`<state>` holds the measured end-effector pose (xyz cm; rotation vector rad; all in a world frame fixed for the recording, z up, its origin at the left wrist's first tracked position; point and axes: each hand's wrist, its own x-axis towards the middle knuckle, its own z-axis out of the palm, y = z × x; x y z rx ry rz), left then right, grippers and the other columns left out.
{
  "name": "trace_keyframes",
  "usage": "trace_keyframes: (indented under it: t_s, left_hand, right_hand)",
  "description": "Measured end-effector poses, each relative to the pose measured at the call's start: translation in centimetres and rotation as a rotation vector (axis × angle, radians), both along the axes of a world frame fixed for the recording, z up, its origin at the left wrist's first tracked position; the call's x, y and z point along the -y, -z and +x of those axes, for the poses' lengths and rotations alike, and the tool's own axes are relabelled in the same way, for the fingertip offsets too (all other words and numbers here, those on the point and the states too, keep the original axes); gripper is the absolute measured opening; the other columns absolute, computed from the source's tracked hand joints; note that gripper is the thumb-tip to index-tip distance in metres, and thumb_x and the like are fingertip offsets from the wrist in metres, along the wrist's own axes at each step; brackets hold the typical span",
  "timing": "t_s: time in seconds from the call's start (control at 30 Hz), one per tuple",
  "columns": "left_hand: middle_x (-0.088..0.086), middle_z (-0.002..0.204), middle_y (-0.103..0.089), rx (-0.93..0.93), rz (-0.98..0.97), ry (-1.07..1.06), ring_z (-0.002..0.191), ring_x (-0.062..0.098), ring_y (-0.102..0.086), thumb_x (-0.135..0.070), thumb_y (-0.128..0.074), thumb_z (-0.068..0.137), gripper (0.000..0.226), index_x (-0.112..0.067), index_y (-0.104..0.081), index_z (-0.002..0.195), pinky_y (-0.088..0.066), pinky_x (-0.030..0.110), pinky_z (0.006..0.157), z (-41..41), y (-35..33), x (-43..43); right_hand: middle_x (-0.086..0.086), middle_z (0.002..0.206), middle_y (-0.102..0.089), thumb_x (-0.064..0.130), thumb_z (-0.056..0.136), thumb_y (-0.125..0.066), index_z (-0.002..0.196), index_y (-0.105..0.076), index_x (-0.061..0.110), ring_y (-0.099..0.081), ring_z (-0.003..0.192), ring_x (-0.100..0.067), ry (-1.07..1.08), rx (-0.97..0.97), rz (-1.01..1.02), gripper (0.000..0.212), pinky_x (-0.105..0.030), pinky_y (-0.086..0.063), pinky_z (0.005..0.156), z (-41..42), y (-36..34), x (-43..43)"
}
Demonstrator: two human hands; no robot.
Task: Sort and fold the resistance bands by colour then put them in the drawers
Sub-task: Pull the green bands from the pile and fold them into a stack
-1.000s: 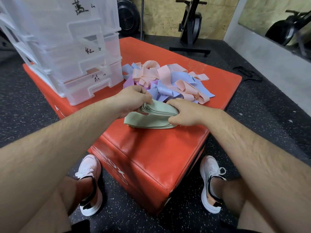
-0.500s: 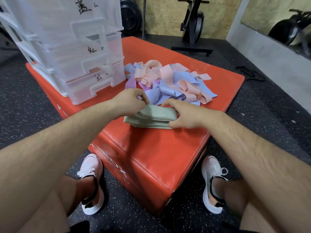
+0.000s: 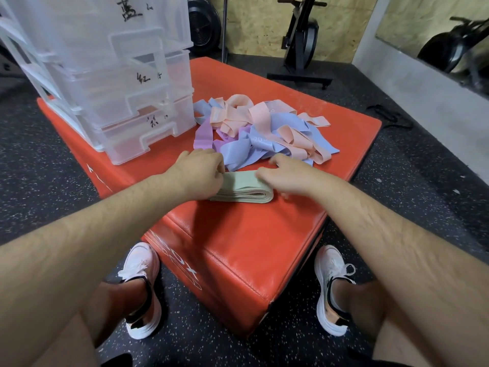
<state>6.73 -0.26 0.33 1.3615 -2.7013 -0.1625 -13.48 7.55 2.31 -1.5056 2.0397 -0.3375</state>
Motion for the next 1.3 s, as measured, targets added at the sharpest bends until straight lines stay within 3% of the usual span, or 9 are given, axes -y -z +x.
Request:
trace_keyframes:
  t_s: [0.1,0.27,0.47,0.67,0.8,0.9,1.07,1.2,1.3]
  left_hand:
    - [-0.007,0.110,-0.060,0.005,0.054,-0.023,0.108,0.022,-0.055,-0.051,-0.054,0.088,0.026,-0.028,-0.058,0.098,-0.034,0.038,0.087,0.2,-0.2,0.1]
    - [-0.005,0.115,-0.056,-0.031,0.164,0.011,0.111,0.023,-0.054,-0.051,-0.065,0.081,0.036,-0.026,-0.054,0.106,-0.041,0.039,0.093,1.2,-0.6,0.9]
    - [-0.012,0.147,-0.041,-0.344,0.576,0.136,0.130,0.009,-0.047,-0.043,-0.077,0.064,0.099,-0.040,-0.026,0.148,-0.043,0.034,0.108,2.2,-0.7,0.8]
    - [-0.008,0.098,-0.068,-0.509,0.746,0.107,0.089,0.009,-0.065,-0.032,-0.080,0.068,0.048,-0.027,-0.062,0.112,-0.049,0.029,0.077,4.2,-1.7,2.1]
    - [-0.011,0.107,-0.067,-0.539,0.764,0.032,0.099,0.004,-0.062,-0.029,-0.077,0.078,0.042,-0.031,-0.063,0.118,-0.046,0.019,0.086,7.1,-3.3,2.7]
    - [-0.007,0.116,-0.069,-0.583,0.749,-0.078,0.110,0.011,-0.063,-0.042,-0.077,0.066,0.054,-0.040,-0.064,0.118,-0.046,0.030,0.097,9.6,-3.5,3.0]
    - [0.005,0.098,-0.068,-0.830,0.679,-0.303,0.080,0.016,-0.065,-0.019,-0.082,0.073,0.049,-0.037,-0.064,0.115,-0.050,0.026,0.067,12.4,-3.1,2.8]
    - [0.008,0.092,-0.064,-0.774,0.538,-0.371,0.071,0.024,-0.065,-0.014,-0.084,0.074,0.051,-0.033,-0.057,0.113,-0.059,0.041,0.069,13.8,-2.3,2.3]
    - [0.004,0.081,-0.061,-0.781,0.410,-0.422,0.062,0.020,-0.059,-0.012,-0.084,0.075,0.042,-0.022,-0.056,0.105,-0.056,0.035,0.058,14.0,-1.4,2.6]
  right_hand:
    - [-0.007,0.086,-0.072,0.034,0.084,-0.059,0.109,-0.061,0.007,-0.073,0.070,-0.019,0.137,0.149,0.107,0.037,-0.028,-0.061,0.072,0.1,0.6,0.1]
    - [0.000,0.061,-0.059,0.035,0.075,-0.069,0.077,-0.055,0.013,-0.068,0.058,-0.017,0.129,0.210,0.044,0.026,-0.023,-0.048,0.060,0.9,0.8,0.5]
    - [0.003,0.066,-0.045,0.028,0.073,-0.073,0.073,-0.055,0.010,-0.041,0.058,-0.011,-0.034,0.121,-0.230,0.025,-0.027,-0.035,0.058,1.9,-1.0,0.7]
    - [0.007,0.070,-0.060,0.020,0.081,-0.073,0.089,-0.072,0.008,-0.053,0.056,-0.002,-0.016,0.217,-0.395,0.014,-0.017,-0.044,0.056,3.1,-3.2,1.9]
    - [-0.002,0.084,-0.072,0.010,0.087,-0.064,0.097,-0.074,0.006,-0.067,0.062,0.001,0.015,0.439,-0.389,0.014,-0.012,-0.051,0.056,5.2,-3.1,4.0]
    - [-0.001,0.086,-0.072,0.010,0.087,-0.064,0.099,-0.075,0.009,-0.066,0.064,-0.001,0.044,0.541,-0.402,0.016,-0.013,-0.051,0.058,7.5,-2.3,6.3]
    - [-0.007,0.097,-0.071,0.017,0.084,-0.069,0.107,-0.067,0.009,-0.070,0.074,-0.019,0.123,0.579,-0.418,0.024,-0.022,-0.058,0.060,11.1,-0.6,9.6]
    - [0.001,0.097,-0.057,0.024,0.080,-0.074,0.117,-0.055,0.018,-0.057,0.084,-0.016,0.118,0.380,-0.454,0.043,-0.025,-0.048,0.072,13.4,1.4,11.5]
    - [0.008,0.085,-0.055,0.017,0.078,-0.073,0.110,-0.056,0.018,-0.056,0.081,-0.018,0.067,0.415,-0.482,0.036,-0.033,-0.047,0.077,15.0,2.8,13.0]
